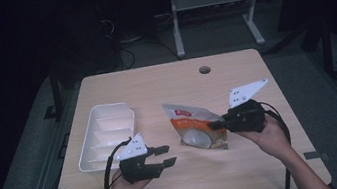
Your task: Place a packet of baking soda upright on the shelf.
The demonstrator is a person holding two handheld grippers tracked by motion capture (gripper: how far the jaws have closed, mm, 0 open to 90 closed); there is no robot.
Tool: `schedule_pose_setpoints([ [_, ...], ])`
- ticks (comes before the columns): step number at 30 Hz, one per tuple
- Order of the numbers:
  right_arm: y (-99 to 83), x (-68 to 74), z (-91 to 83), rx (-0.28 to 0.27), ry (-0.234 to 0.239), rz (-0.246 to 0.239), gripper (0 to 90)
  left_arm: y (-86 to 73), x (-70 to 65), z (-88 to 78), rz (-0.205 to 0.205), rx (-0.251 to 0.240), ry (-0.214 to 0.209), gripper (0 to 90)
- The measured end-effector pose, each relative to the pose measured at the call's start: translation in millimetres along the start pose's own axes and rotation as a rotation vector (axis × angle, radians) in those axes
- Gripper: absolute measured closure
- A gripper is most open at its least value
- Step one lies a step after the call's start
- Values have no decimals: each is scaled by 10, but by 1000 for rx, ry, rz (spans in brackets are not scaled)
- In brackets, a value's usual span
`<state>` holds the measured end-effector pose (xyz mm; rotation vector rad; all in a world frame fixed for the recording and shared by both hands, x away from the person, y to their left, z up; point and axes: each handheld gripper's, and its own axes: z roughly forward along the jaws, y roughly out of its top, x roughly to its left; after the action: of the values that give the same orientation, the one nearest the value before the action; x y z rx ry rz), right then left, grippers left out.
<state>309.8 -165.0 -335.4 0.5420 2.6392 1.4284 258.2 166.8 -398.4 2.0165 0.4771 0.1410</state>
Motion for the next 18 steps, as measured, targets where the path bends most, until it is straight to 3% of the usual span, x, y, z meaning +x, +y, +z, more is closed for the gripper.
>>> schedule_pose_setpoints([
  [4, 132, -63, 69, -3, -2, -10, 898, -14, -56, 38, 18, 26, 0, 393],
  [12, 361, -110, 229, -9, 11, -36, 897, -38, -154, 78, 86, 47, 3, 306],
  [18, 563, -87, 391, -19, 40, -67, 897, -76, -202, 89, 104, 49, 2, 290],
])
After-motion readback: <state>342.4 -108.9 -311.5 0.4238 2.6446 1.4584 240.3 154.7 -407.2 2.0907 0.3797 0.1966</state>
